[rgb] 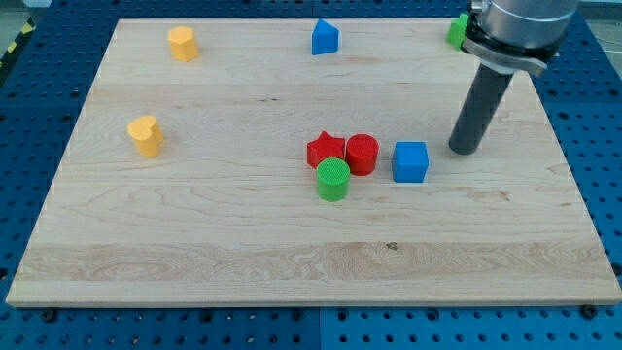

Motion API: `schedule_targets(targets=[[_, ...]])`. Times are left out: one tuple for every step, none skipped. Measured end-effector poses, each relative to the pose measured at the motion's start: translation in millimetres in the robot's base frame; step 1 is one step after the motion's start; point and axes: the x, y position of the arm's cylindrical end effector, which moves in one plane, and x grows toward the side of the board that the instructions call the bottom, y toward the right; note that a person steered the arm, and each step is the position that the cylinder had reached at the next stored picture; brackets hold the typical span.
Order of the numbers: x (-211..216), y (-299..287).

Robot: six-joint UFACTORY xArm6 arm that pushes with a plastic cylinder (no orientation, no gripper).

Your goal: Push the blue cube into the red star

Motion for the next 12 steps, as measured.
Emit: schedule_targets(targets=[[-3, -48], [6, -48], [12, -46], [16, -31], [18, -25], [19, -2], [35, -2], [36, -14], [38, -41], [43, -57], [44, -56], [50, -63]])
